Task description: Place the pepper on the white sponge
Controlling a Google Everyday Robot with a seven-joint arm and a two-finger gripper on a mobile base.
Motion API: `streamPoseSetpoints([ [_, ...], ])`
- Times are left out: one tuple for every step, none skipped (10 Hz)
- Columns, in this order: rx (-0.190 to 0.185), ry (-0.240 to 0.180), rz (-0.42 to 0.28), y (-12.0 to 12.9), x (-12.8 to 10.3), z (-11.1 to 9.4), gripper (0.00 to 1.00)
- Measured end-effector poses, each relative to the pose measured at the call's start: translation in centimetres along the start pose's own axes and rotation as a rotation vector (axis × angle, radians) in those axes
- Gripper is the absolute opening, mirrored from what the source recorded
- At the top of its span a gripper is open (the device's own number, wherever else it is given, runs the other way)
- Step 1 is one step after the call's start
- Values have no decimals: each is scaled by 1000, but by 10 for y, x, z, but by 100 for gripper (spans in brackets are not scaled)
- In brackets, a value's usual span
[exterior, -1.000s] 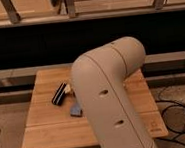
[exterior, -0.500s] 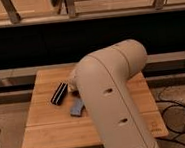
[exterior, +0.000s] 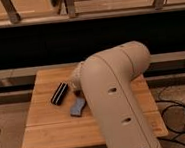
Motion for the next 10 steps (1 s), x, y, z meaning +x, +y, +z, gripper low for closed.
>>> streamPoseSetpoints([
  [-16, -26, -5, 3, -7, -16, 0],
  [-34, -50, -14, 8, -11, -34, 0],
  [-57, -69, -29, 15, -7, -55, 0],
  [-73, -70, -37, 20, 2, -67, 0],
  [-91, -55, -31, 24, 23, -79, 0],
  [-101, -32, -12, 23, 43, -84, 0],
  [-107, -11, 4, 21, 58, -87, 0],
  [-110, 20, 23, 18, 76, -87, 0],
  [-117, 42, 24, 20, 89, -87, 0],
  [-127, 52, 16, 24, 92, -86, 0],
])
